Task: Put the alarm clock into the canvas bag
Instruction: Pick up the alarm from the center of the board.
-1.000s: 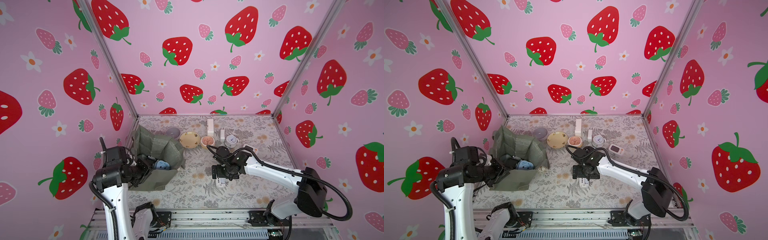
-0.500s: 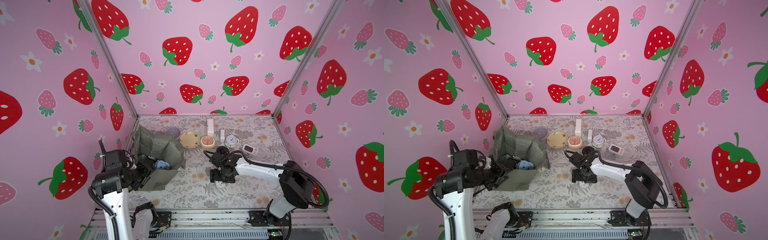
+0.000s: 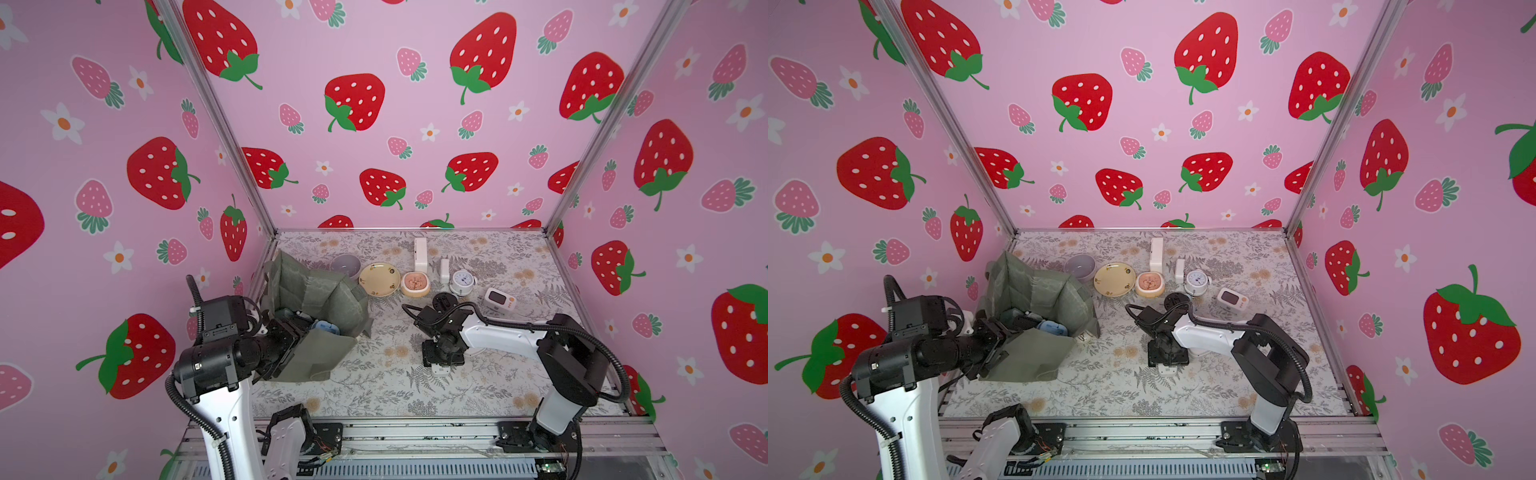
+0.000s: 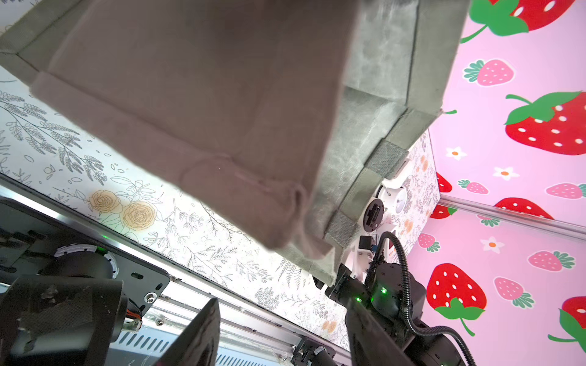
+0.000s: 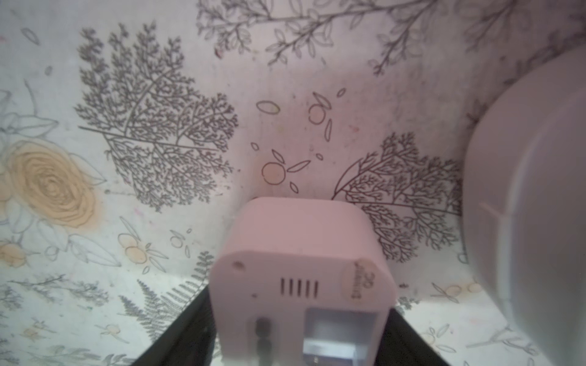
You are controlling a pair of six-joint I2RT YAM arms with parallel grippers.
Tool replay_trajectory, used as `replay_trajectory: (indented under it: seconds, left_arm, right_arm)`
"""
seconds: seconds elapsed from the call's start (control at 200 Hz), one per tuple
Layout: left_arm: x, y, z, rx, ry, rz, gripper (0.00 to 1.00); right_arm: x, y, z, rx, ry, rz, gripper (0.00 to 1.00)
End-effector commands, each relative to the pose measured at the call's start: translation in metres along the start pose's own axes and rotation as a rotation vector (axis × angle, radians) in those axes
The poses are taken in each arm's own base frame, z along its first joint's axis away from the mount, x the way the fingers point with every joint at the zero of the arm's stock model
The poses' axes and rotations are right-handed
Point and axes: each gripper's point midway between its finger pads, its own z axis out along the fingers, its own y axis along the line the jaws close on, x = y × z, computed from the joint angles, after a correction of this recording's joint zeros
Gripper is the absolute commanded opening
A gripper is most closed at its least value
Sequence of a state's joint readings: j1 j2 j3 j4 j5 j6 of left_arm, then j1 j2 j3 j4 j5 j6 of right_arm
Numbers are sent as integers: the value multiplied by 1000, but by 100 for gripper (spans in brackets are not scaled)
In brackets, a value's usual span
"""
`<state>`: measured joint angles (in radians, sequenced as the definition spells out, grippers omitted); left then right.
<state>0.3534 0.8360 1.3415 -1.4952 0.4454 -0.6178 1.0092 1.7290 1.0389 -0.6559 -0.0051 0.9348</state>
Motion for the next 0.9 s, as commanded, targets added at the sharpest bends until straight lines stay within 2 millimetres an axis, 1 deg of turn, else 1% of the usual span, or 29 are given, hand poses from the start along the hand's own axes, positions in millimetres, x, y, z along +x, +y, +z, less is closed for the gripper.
replay_trajectory:
  seconds: [0.0,0.085,0.145,0.195,0.27,0.32,0.37,0.43,0.485,0.58,0.625,0.655,0.685,0.74,0.821,0.891]
  left_arm:
    - [1,-6,-15,3,-19,-17,65]
    - [-2,-13,-23,12,-32,-16,65]
    - [-5,-19,-29,24,-46,-13,65]
    - [-7,-23,-33,36,-55,-22,65]
    - [-11,-35,-39,76,-67,-35,65]
    - [-15,-44,-44,111,-79,-39,65]
    - [-21,-57,-51,159,-98,-24,65]
    - [-29,-77,-59,243,-131,11,66]
    - [-36,-93,-67,325,-175,38,66]
    - [-46,-125,-87,500,-265,114,66]
    - [-51,-143,-102,606,-330,162,66]
    - [-54,-150,-109,660,-368,183,66]
    - [-55,-158,-117,709,-404,209,66]
    - [-58,-166,-122,758,-444,250,67]
    - [-57,-175,-119,765,-440,318,66]
    - [-50,-187,-112,752,-413,403,66]
  right_arm:
    - [-10,4,-10,-20,-32,-26,63]
    - [-16,11,-22,-55,-57,-40,56]
    - [-20,14,-32,-72,-74,-44,55]
    - [-25,20,-43,-97,-91,-61,54]
    - [-36,28,-66,-140,-127,-77,54]
    - [-47,35,-87,-195,-164,-85,54]
    - [-61,41,-113,-268,-220,-80,54]
    - [-81,46,-146,-378,-289,-53,54]
    - [-100,49,-182,-507,-364,-9,54]
    - [-134,45,-240,-732,-484,91,53]
    - [-148,41,-263,-831,-524,137,53]
    - [-157,38,-279,-895,-550,171,53]
    - [-164,36,-291,-950,-566,193,53]
    - [-174,36,-313,-1039,-591,209,53]
    - [-184,40,-339,-1149,-602,218,53]
    - [-190,46,-357,-1240,-600,210,53]
